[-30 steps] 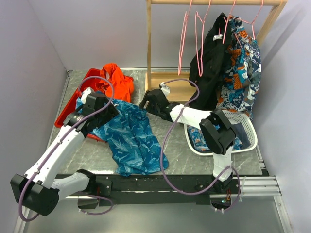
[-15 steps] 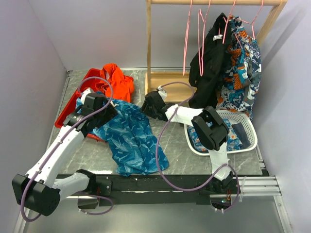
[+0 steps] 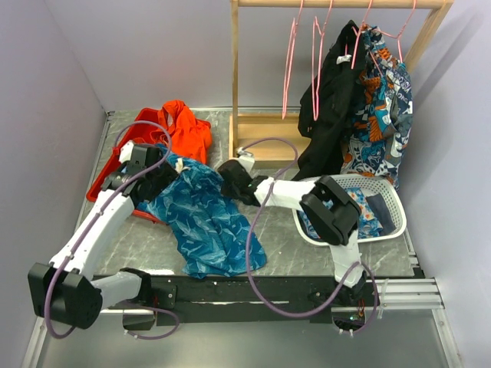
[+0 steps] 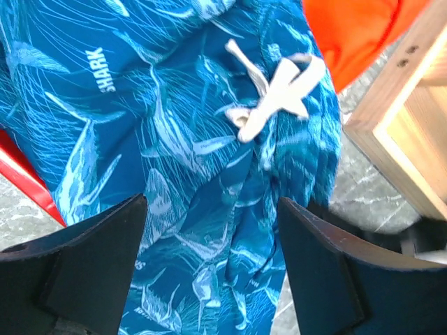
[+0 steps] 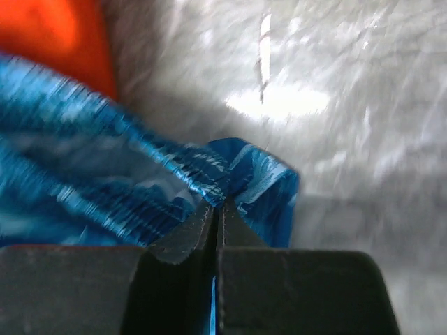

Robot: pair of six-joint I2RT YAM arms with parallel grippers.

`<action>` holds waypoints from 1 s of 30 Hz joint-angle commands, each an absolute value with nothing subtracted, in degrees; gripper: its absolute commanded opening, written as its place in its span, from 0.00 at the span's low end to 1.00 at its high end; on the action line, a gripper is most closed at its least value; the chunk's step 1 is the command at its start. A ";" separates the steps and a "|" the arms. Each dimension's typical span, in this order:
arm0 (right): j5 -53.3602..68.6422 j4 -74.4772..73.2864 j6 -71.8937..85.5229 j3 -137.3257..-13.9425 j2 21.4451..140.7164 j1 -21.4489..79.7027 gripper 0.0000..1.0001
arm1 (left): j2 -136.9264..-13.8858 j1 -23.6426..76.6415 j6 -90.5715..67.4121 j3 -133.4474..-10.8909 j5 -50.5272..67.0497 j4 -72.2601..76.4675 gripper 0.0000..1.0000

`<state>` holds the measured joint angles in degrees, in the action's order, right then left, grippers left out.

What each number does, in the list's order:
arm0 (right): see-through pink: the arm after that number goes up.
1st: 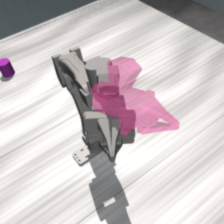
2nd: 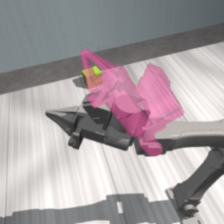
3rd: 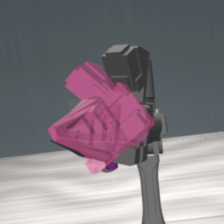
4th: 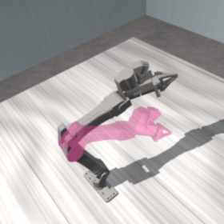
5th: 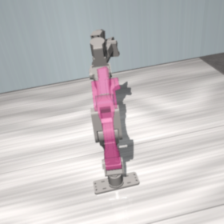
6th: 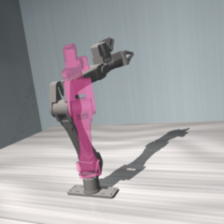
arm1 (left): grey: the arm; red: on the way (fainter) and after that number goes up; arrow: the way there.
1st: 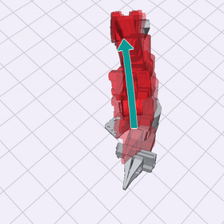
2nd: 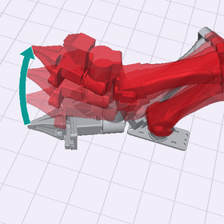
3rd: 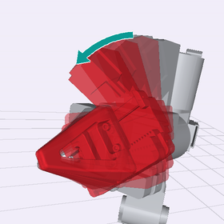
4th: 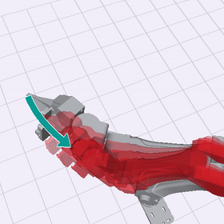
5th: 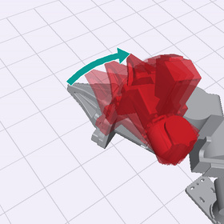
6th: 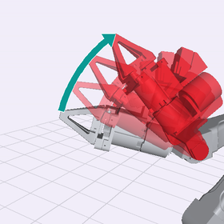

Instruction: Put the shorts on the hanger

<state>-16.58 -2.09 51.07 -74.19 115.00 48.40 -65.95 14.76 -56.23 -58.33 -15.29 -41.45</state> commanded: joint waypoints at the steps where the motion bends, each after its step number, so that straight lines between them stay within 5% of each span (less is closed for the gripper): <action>1: -31.88 -9.57 44.57 -77.96 104.60 54.74 0.00 | -66.44 13.54 -57.31 -62.57 -16.52 -40.26 0.79; 11: -46.67 -17.66 31.94 -78.83 81.93 60.73 0.00 | -64.51 11.95 -55.90 -71.18 -15.91 -38.14 0.75; 18: -37.73 -13.80 15.75 -83.50 71.47 61.70 0.00 | -67.41 11.95 -53.36 -80.15 -11.79 -38.15 0.68; 25: -35.93 -17.74 16.51 -71.21 66.45 66.88 0.00 | -62.85 14.49 -46.50 -67.08 4.82 -29.09 0.57; 30: -42.70 -22.67 26.70 -57.06 60.21 71.45 0.00 | -64.15 24.33 -42.63 -59.96 0.18 -31.99 0.57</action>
